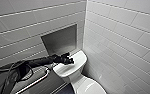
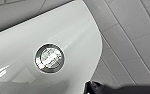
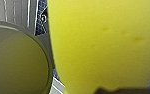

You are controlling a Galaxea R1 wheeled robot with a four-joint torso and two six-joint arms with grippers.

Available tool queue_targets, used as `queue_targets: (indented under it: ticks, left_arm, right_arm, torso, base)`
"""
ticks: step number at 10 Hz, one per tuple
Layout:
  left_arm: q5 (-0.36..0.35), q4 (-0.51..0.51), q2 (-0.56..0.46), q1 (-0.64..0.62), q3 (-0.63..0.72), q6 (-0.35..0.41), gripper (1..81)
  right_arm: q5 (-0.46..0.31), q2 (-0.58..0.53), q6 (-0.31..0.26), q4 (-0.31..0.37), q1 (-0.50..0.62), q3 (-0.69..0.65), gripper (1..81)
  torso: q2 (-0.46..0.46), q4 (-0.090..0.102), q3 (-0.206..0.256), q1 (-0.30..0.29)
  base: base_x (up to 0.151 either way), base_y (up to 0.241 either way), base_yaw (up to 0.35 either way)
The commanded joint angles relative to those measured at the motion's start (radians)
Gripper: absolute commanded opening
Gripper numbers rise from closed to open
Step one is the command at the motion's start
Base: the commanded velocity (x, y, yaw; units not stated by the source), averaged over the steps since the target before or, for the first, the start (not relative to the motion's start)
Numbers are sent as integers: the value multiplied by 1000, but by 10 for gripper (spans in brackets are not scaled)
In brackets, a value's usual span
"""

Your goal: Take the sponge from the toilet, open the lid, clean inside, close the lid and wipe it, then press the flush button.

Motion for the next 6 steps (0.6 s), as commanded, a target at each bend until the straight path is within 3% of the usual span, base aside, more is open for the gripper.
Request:
queue_targets:
  ticks: [1,3,6]
  left_arm:
    - [93,-10,-244,-94,358,-32,10]
    - [93,-2,-368,13,503,-29,10]
    - [87,52,-534,251,669,-10,10]
  right_arm:
    - [-82,-11,-3,0,0,20,10]
    - [-82,-10,-3,-4,6,20,10]
    - [-84,-10,-6,-7,6,16,10]
  torso:
    - [0,0,0,0]
    - [0,0,0,0]
    - [0,0,48,0]
  base:
    - [0,0,0]
    - [0,0,0]
    - [0,0,0]
